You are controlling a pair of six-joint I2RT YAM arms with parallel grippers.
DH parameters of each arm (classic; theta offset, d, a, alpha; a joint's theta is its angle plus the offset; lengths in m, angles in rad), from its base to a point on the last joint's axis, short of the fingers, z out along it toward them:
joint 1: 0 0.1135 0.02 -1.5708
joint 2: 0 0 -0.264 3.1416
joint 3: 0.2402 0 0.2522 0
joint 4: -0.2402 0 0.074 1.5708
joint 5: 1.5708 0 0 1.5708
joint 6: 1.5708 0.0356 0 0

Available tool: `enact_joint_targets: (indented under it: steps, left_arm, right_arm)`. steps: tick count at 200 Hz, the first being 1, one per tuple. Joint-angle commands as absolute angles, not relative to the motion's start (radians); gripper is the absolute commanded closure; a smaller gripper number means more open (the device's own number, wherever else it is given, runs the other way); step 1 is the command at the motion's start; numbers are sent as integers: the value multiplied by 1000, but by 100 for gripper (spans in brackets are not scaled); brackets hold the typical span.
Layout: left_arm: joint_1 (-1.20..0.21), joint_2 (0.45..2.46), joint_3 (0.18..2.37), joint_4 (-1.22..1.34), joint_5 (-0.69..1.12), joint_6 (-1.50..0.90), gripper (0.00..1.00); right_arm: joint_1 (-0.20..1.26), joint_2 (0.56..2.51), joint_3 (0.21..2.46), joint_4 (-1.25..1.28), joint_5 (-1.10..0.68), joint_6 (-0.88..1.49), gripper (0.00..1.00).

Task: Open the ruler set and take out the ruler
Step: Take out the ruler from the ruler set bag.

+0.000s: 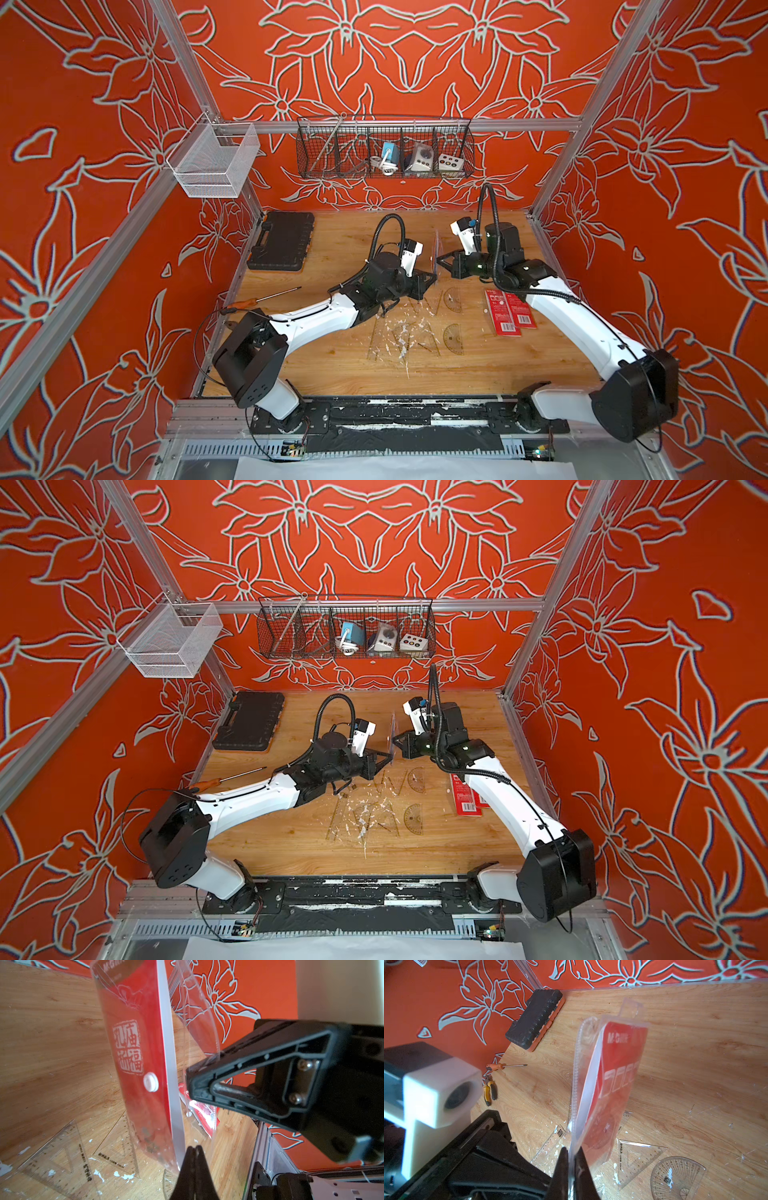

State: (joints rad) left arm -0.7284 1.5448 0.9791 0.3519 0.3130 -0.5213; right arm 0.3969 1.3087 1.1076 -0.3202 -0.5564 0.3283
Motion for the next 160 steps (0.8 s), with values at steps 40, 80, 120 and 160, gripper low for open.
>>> enact_joint_targets:
  steps: [40,80,120,160]
  left_arm:
    - [-732,1590,1036,310,220,-491,100]
    - [-732,1594,1037,295,131,-482,100]
    - [-733,1600,1047,293,83,-482,100]
    - [-733,1606,1053,326,73,-492,97]
  right_arm:
    - [397,1306,1121,-275,-591,337,100]
    - [397,1302,1123,-286,-611,330,100]
    - [397,1302,1120,-293,-637,321,100]
    - [397,1305,1121,-316,-640,304,100]
